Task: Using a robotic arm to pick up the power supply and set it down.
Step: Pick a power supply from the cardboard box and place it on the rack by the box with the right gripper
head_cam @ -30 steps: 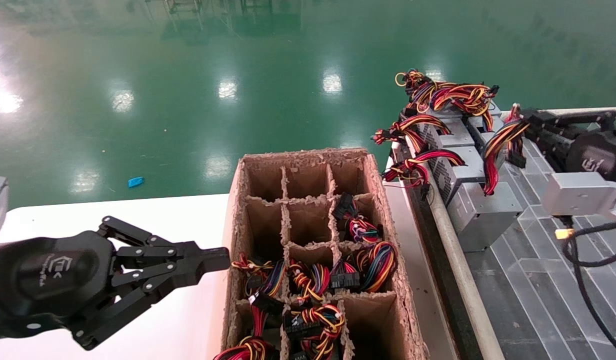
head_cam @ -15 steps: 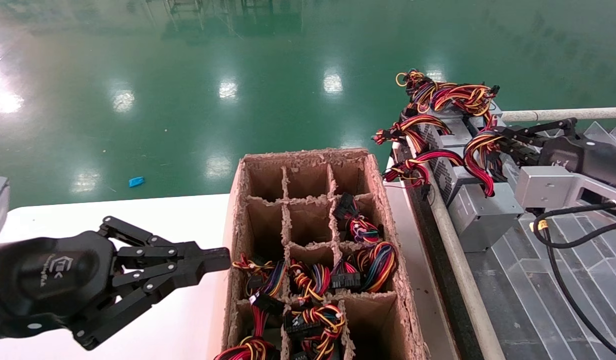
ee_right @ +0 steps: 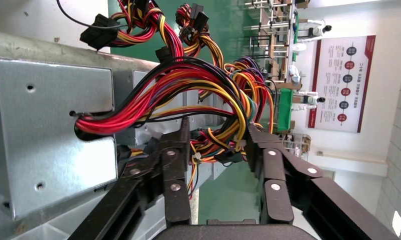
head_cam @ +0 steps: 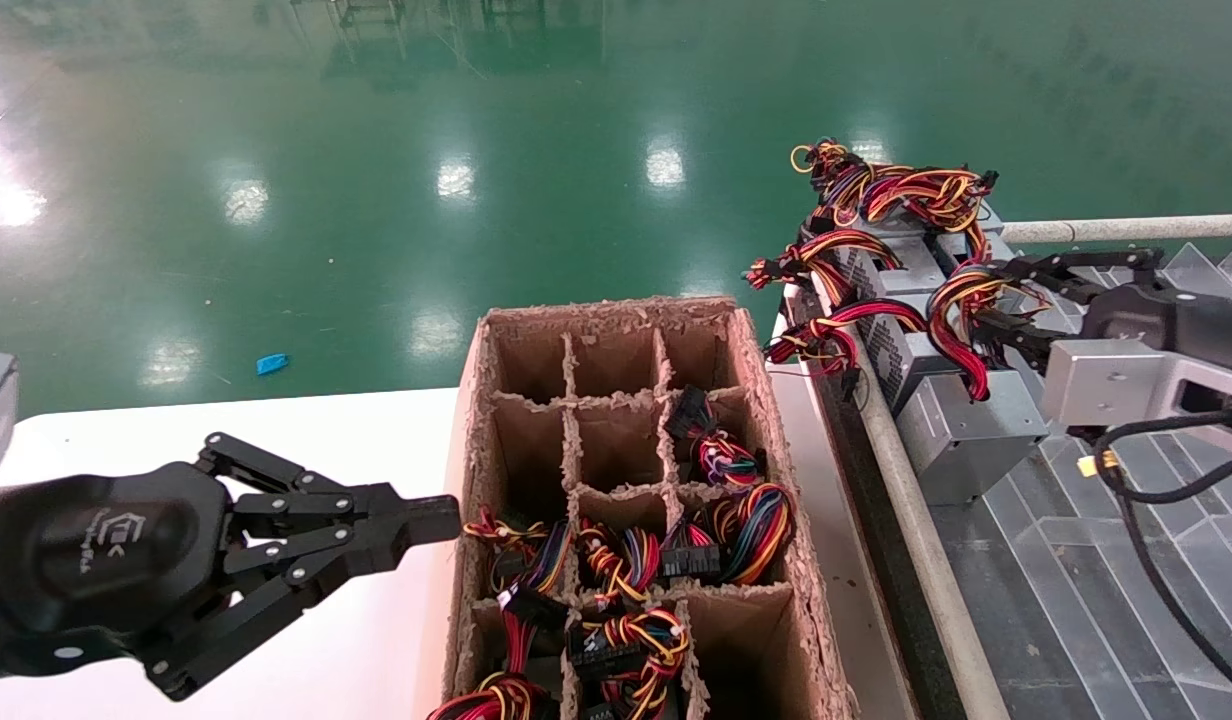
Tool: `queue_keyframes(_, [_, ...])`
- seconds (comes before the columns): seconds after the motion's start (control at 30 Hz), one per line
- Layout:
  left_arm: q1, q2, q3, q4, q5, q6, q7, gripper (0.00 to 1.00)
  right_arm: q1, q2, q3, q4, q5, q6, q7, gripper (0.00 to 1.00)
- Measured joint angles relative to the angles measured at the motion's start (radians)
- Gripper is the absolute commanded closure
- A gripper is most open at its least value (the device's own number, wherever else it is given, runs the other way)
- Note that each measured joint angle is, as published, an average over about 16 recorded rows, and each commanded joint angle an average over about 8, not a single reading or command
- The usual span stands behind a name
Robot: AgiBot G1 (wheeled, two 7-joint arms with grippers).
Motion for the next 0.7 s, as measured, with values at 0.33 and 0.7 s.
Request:
queue_keyframes(0.33, [0.000,0.000,0.000,0.000,0.000,0.000,0.000,1.00,0.022,0.051,0.013,0.000,0.033,-0.062,0.066,0.00])
queue_keyframes(0.7, [0.000,0.000,0.000,0.000,0.000,0.000,0.000,1.00,0.040,0.082,0.037,0.000,0.107,-0.121,0.124,0.00])
